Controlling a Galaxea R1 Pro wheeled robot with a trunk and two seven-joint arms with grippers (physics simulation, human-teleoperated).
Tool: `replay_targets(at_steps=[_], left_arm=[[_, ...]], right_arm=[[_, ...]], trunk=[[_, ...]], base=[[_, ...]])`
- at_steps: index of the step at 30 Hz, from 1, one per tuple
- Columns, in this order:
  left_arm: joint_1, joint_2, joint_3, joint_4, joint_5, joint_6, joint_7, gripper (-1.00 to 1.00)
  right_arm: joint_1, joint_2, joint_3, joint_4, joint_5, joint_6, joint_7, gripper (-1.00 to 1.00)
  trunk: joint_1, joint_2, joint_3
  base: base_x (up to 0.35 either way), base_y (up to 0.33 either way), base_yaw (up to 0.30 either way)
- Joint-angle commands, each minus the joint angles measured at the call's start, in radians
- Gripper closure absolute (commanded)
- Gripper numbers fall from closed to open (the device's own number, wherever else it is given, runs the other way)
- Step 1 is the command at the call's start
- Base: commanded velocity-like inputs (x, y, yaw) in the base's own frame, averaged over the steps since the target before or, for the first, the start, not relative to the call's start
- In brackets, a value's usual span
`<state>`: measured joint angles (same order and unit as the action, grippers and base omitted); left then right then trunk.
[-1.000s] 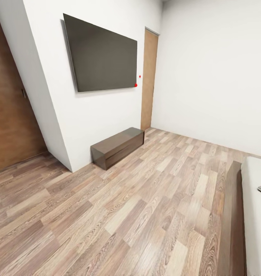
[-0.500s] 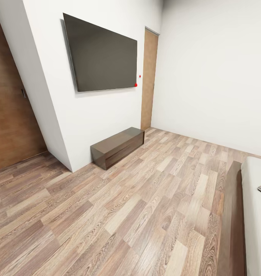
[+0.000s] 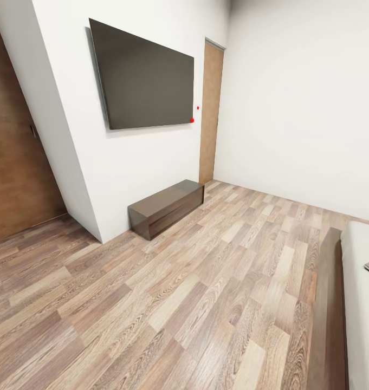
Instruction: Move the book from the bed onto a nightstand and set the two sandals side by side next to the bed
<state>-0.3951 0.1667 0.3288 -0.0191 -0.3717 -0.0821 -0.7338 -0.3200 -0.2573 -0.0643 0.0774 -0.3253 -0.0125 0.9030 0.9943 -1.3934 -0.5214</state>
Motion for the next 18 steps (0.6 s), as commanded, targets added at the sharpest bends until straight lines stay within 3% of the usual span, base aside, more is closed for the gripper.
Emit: replay_targets(at_steps=[1,18], left_arm=[[-0.001,0.000,0.006,0.001,-0.011,-0.008,-0.001,-1.00],[-0.001,0.000,0.007,-0.001,-0.010,-0.008,-0.001,-1.00]], right_arm=[[-0.002,0.000,-0.006,0.004,0.002,-0.001,0.004,-1.00],[-0.002,0.000,-0.006,0.004,0.002,-0.001,0.004,-1.00]], trunk=[[0.000,-0.001,-0.001],[0.000,-0.001,-0.001]], base=[[0.064,0.000,0.000],[0.300,0.000,0.000]])
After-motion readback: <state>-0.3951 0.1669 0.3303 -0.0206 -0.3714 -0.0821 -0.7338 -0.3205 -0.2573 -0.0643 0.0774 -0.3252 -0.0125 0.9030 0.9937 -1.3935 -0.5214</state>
